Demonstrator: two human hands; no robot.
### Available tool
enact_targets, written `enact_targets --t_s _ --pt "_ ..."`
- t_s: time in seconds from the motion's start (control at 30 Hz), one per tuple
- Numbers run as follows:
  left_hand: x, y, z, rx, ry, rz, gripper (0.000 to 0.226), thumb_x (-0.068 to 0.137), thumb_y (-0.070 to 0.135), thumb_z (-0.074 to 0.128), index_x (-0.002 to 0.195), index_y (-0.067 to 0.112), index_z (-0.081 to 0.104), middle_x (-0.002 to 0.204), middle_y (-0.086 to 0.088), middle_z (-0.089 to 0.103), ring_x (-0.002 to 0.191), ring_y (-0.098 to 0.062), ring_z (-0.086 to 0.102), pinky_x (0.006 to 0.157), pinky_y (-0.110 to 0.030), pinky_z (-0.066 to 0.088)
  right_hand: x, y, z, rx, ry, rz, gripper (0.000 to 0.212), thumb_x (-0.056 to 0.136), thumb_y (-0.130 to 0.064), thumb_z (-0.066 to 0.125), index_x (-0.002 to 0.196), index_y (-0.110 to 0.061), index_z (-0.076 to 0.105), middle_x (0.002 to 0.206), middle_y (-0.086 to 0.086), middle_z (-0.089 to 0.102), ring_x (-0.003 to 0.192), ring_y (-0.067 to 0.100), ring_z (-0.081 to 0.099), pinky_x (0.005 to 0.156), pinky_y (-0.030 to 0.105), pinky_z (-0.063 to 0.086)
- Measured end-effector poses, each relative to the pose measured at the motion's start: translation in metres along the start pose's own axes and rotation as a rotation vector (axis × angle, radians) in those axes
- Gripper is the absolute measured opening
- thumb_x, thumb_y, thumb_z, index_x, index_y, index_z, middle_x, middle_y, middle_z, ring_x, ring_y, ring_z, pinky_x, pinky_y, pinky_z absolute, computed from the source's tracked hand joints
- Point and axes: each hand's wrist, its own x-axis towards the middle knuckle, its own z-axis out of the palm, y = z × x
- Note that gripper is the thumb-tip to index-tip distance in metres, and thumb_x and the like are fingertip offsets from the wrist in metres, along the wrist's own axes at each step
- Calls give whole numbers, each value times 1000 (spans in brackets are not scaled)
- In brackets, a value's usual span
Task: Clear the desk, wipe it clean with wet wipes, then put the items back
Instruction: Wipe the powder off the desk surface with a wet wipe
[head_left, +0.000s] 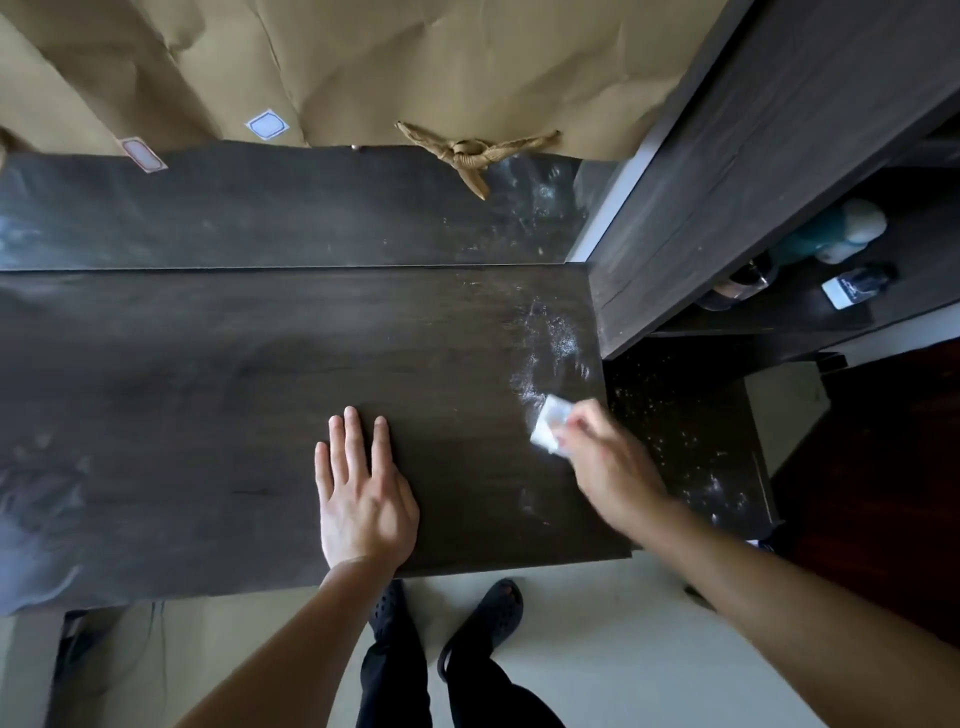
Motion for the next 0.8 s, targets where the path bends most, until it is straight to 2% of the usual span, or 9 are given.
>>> enact_targets --t_s 0.1,0.2,0.27,0.37,0.47,0.53,0.6,0.67,0.8 --pt "0 -1 1 4 0 5 58 85 22 33 139 3 43 151 -24 28 142 -38 20 117 -49 13 69 5 -8 -191 111 82 36 83 5 48 118 -1 56 117 14 50 106 33 48 78 40 50" --pt "1 -1 1 -5 12 5 58 85 21 33 138 3 43 151 -24 28 142 -38 20 117 -48 12 64 -1 2 -265 113 12 51 79 4 31 126 4 51 129 17 51 118 36 46 97 42 47" --pt "1 0 1 -12 20 4 57 85 21 33 138 3 44 151 -24 28 142 -38 20 117 -49 13 30 -3 12 -251 73 -22 57 75 12 35 131 8 47 139 21 46 128 37 43 106 41 40" --pt "1 -1 1 -16 14 11 58 85 21 32 138 3 44 151 -25 28 142 -38 19 116 -49 13 19 -2 9 -164 -30 -43 71 73 20 41 142 6 31 153 21 24 142 32 21 116 39 23" --pt "1 -2 1 -15 -1 16 57 86 21 32 139 3 43 152 -24 26 143 -38 18 116 -50 14 80 -5 -6 -151 -35 63 69 83 11 37 147 2 14 158 17 4 146 28 3 119 33 6" --pt "2 -2 1 -21 1 17 57 86 21 31 139 3 43 152 -24 27 142 -38 18 116 -50 14 118 -10 -12 -138 -64 153 68 85 5 39 148 1 11 158 15 0 146 26 -1 118 33 5" --pt "2 -3 1 -19 4 18 58 86 21 31 139 3 43 152 -25 27 142 -38 18 116 -50 14 122 -15 -14 -133 -52 181 66 85 4 41 146 2 17 158 14 5 145 26 3 118 35 11" --pt "1 -3 2 -25 12 20 57 86 21 31 138 3 44 151 -25 27 142 -38 19 116 -49 14 90 -17 -10 -113 -63 88 66 82 9 39 146 3 20 157 15 10 145 27 5 119 35 11" --pt "2 -2 0 -33 10 18 56 87 21 32 139 3 44 151 -25 27 143 -38 18 116 -50 14 21 -25 -7 -114 -134 -151 70 83 14 30 149 -2 13 159 11 1 146 22 -5 115 24 -4"
